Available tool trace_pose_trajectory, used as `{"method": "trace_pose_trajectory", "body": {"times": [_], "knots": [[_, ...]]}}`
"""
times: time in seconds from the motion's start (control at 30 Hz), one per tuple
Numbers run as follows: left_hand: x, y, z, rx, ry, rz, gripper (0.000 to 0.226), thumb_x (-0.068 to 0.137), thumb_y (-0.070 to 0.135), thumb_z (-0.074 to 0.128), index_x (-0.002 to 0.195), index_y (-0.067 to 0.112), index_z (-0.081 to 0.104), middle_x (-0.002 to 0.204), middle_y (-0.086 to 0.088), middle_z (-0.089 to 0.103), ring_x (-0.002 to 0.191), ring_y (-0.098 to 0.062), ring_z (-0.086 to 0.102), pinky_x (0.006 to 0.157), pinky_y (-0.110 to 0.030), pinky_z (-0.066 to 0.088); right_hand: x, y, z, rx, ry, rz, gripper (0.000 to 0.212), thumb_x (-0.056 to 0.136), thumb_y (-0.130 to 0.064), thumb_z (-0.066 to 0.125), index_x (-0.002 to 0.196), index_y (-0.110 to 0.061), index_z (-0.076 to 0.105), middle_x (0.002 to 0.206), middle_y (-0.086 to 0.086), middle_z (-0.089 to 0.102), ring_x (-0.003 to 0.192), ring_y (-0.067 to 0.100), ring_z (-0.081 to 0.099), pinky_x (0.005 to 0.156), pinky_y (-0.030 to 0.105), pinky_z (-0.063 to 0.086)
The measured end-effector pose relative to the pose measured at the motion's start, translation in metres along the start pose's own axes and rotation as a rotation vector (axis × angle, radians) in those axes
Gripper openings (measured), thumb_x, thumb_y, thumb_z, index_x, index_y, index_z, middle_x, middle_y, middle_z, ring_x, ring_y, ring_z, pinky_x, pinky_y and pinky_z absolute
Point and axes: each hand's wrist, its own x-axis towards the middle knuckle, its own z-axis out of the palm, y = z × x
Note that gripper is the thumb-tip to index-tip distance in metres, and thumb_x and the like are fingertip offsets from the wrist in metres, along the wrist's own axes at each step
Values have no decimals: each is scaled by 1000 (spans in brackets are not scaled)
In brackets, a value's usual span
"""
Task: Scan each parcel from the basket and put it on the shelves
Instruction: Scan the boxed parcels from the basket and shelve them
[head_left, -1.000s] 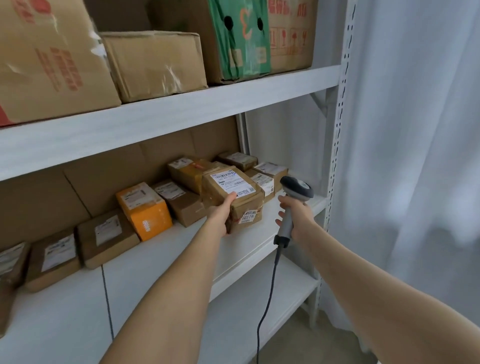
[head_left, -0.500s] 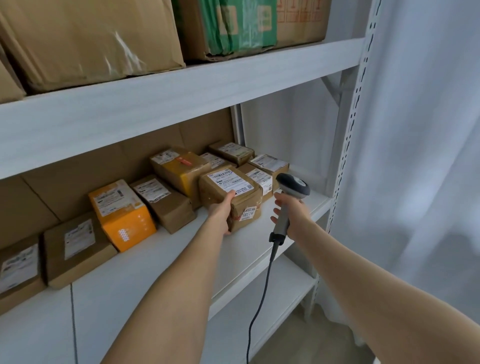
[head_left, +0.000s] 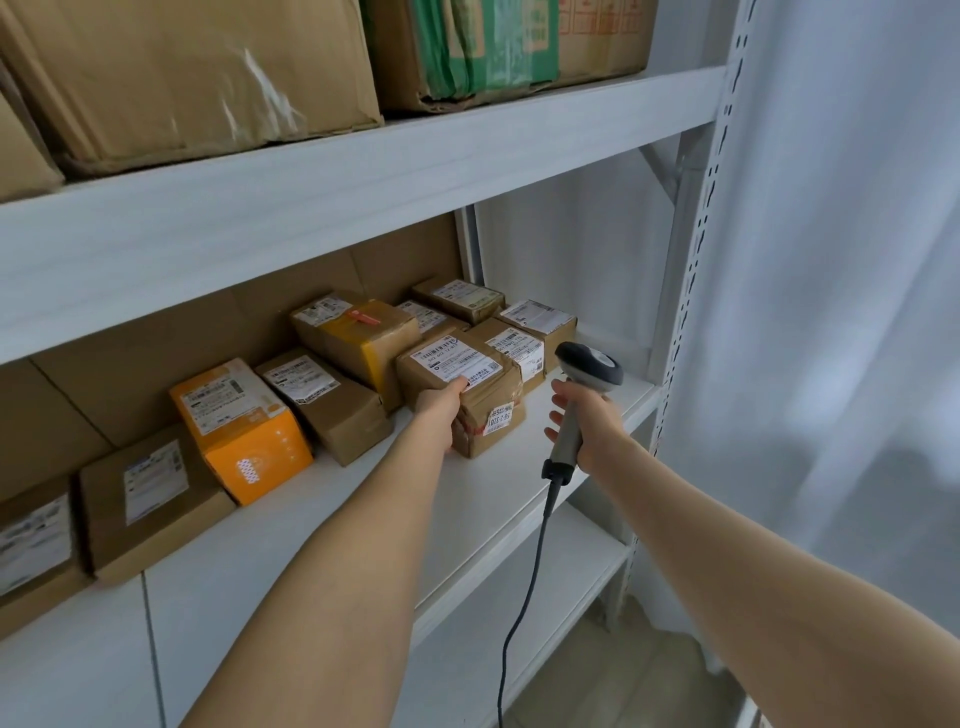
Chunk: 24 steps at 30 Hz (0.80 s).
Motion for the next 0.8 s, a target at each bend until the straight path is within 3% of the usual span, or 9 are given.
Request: {"method": "trace_pose_trajectory", "body": {"times": [0.07,0.17,0.27,0.5,0.63,0.8], "knots": [[-1,2,-3,74,105,115,59,89,34,64,138,10,41,137,-12,50,121,-32,52,97,-40,46,-4,0,1,8,-3,-7,44,86,-15,69,126,-5,54,109,11,61,102,25,57,87,43,54],[-3,8,-8,434,280,338,69,87,31,66,144,13,32,145,-15,38,128,-32,43,100,-39,43,-13,1,0,20,6,-27,42,86,-16,69,125,-6,56,106,10,62,99,24,57,82,40,53],[-13,16,-5,631,319,516,75,89,31,63,150,16,21,152,-13,29,138,-29,31,103,-37,40,-25,1,-2,29,11,-53,42,86,-17,70,124,-6,55,106,9,62,99,24,57,83,40,53],[-44,7,31,602,88,634,58,89,24,62,142,19,38,141,-13,38,124,-29,46,97,-40,48,-59,3,-33,22,67,-117,32,87,-18,71,115,-10,58,104,7,65,104,25,59,92,42,50],[-71,-15,62,663,-48,708,46,89,23,61,133,19,49,135,-12,40,105,-24,52,75,-27,47,-83,5,-66,62,135,-146,23,86,-18,71,107,-13,62,99,7,66,89,21,60,76,35,49],[-108,-46,104,740,-215,715,43,90,23,56,131,16,50,139,-13,35,117,-30,48,84,-30,41,-117,9,-120,143,231,-121,11,85,-19,72,89,-13,64,80,5,68,66,16,60,66,31,46]]}}
